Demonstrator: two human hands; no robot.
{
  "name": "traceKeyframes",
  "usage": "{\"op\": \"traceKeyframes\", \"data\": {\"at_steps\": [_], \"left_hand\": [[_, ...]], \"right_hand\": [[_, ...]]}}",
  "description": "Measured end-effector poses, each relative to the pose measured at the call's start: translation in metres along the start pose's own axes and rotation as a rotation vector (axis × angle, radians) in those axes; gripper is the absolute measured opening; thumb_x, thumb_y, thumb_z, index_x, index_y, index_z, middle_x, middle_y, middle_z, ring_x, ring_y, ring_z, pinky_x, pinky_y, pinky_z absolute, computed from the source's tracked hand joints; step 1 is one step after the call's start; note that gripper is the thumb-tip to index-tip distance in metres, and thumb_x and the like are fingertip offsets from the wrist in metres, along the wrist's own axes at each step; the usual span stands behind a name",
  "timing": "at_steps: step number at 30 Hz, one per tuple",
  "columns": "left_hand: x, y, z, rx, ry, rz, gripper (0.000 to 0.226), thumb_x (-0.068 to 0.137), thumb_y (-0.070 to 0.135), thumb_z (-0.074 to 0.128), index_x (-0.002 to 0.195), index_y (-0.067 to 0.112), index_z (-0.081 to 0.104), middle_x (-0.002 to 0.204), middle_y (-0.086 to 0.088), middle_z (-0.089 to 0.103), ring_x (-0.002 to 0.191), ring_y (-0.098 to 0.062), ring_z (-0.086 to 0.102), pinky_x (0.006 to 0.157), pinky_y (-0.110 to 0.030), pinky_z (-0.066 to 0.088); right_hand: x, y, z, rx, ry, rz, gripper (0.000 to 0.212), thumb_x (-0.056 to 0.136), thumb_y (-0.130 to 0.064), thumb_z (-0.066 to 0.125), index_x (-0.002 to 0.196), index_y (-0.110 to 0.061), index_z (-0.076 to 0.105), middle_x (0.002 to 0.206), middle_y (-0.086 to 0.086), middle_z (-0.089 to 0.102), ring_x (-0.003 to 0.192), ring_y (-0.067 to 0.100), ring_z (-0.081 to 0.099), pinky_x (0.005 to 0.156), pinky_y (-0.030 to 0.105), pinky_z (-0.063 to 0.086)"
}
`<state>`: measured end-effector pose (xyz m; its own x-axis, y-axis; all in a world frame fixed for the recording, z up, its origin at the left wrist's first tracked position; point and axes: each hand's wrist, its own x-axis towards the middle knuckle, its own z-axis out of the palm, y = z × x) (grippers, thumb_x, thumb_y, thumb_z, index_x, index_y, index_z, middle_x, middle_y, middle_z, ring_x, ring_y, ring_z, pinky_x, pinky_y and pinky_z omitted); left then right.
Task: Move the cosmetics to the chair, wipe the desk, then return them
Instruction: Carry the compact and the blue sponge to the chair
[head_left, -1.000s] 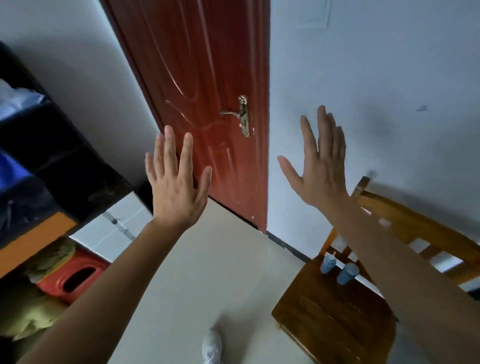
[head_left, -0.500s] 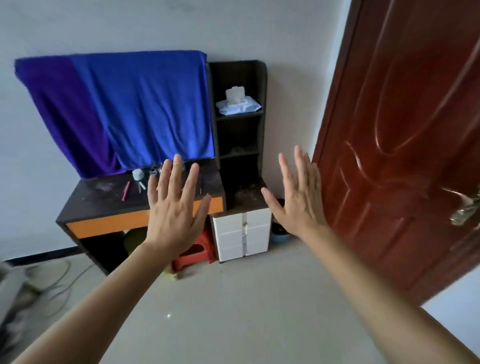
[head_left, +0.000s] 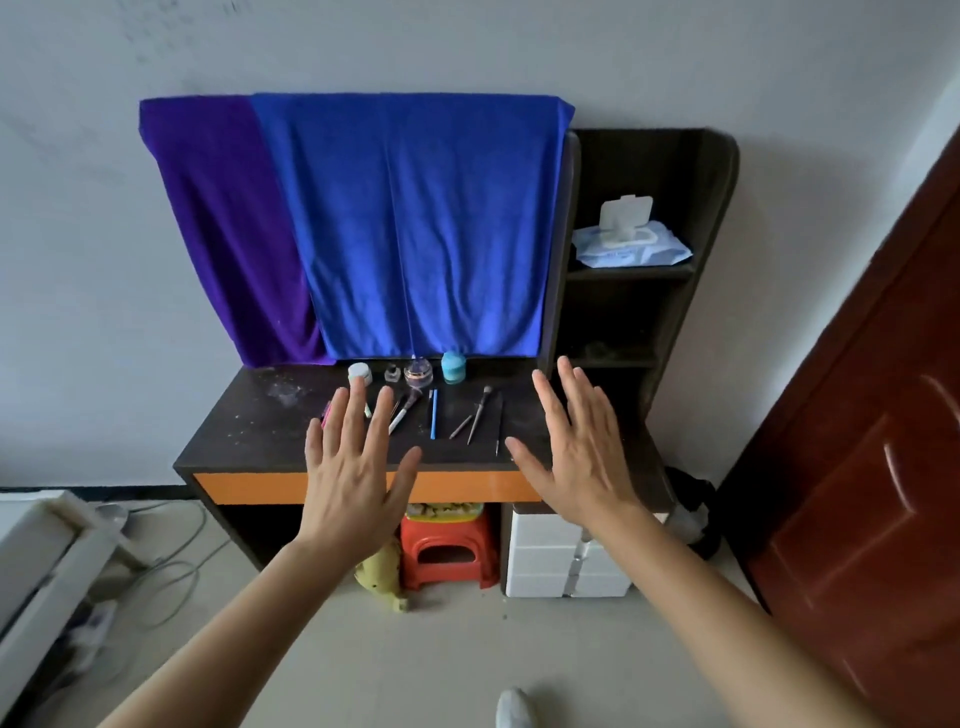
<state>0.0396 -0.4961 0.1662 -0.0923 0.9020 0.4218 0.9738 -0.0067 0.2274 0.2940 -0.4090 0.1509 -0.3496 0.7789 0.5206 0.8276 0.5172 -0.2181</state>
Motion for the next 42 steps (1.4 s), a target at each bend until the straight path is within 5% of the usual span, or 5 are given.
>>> {"op": "traceKeyframes", "data": {"at_steps": [10,18,26,36,42], "left_hand": [[0.176,-0.046,0.08,0.06,-0.119,-0.111,0.072,0.097,0.053,0.046,0.157,0.022,0.02,0.166,-0.008,0.003,0.153,-0.026,-0.001,0.12,-0.052,0.014],[0.229,-0.114,0.16,0.065,-0.346,-0.165,0.072,0.096,0.056,0.044,0.157,0.024,0.021,0.166,-0.008,0.006,0.153,-0.028,0.001,0.123,-0.049,0.008],[0.309,-0.186,0.264,-0.175,-0.604,-0.208,0.084,0.089,0.067,0.05,0.155,0.023,0.02,0.165,-0.002,0.014,0.15,-0.024,0.015,0.119,-0.047,0.025],[0.357,-0.213,0.372,-0.276,-0.715,-0.207,0.091,0.084,0.05,0.067,0.154,0.011,0.024,0.159,-0.008,0.029,0.142,-0.035,0.026,0.119,-0.042,0.018],[0.369,-0.215,0.397,-0.191,-0.634,-0.234,0.079,0.08,0.044,0.07,0.146,0.015,0.038,0.14,-0.007,0.054,0.12,-0.034,0.044,0.1,-0.039,0.035]], "right_hand": [[0.188,0.068,0.112,0.125,-0.22,0.016,0.078,0.093,-0.062,0.041,0.157,-0.019,0.028,0.16,0.017,0.03,0.138,0.034,0.042,0.106,0.047,0.046],[0.244,0.079,0.217,0.139,-0.425,0.036,0.086,0.093,-0.057,0.054,0.16,-0.019,0.017,0.164,0.011,0.024,0.148,0.026,0.029,0.114,0.04,0.035],[0.288,0.09,0.305,0.222,-0.594,0.3,0.094,0.09,-0.055,0.063,0.16,-0.017,0.012,0.165,0.008,0.021,0.15,0.022,0.023,0.118,0.034,0.026],[0.303,0.082,0.41,0.268,-0.598,0.572,0.108,0.081,-0.044,0.079,0.16,-0.012,0.011,0.162,0.014,0.025,0.147,0.03,0.03,0.115,0.04,0.032],[0.305,0.08,0.431,0.238,-0.567,0.62,0.087,0.086,-0.044,0.074,0.153,-0.012,0.03,0.15,0.01,0.042,0.13,0.031,0.05,0.097,0.042,0.047]]}}
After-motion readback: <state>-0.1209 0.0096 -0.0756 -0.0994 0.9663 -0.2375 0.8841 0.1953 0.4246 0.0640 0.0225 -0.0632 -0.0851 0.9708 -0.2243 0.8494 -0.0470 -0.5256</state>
